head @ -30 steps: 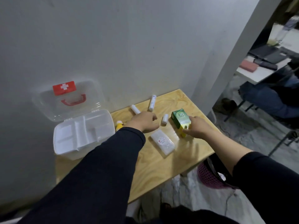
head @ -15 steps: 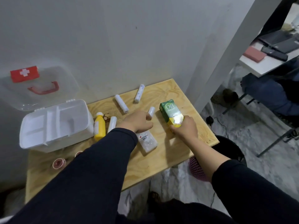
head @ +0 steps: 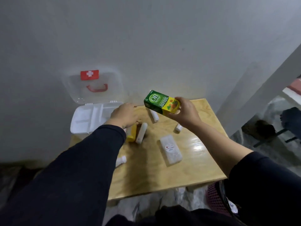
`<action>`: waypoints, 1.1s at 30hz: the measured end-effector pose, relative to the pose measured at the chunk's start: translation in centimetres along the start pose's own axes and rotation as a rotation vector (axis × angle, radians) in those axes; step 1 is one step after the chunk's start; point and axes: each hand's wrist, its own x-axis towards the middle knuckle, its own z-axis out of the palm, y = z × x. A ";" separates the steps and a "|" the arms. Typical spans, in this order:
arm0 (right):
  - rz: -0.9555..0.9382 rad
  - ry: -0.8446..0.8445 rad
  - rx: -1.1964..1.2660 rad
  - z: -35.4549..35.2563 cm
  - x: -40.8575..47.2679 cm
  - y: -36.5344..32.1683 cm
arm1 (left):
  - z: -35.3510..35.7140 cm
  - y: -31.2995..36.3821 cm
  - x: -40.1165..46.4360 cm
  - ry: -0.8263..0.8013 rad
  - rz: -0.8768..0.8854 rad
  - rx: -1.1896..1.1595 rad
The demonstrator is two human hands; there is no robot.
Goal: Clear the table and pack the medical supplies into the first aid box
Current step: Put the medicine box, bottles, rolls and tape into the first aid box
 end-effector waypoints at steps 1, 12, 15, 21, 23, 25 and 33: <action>-0.042 -0.019 -0.009 0.6 0.4 -1.4 | -0.6 -1.5 -0.5 0.030 -0.025 0.004; -0.369 -0.243 -0.357 8.0 2.5 -13.7 | -2.2 -15.5 -3.8 -0.018 -0.255 0.056; -0.353 -0.272 -0.404 10.3 3.2 -15.3 | -1.9 -17.1 -3.5 -0.076 -0.199 0.103; -0.250 -0.351 -0.379 14.9 4.2 -17.0 | -1.3 -18.7 -3.5 -0.076 -0.082 0.210; -0.206 -0.349 -0.331 16.2 4.5 -17.2 | -1.0 -19.0 -3.4 -0.058 -0.072 0.233; -0.174 -0.342 -0.297 17.1 4.8 -17.4 | -0.7 -19.3 -3.2 -0.047 -0.074 0.243; -0.044 -0.327 -0.292 21.1 4.8 -17.2 | -0.1 -19.7 -2.9 -0.040 -0.076 0.265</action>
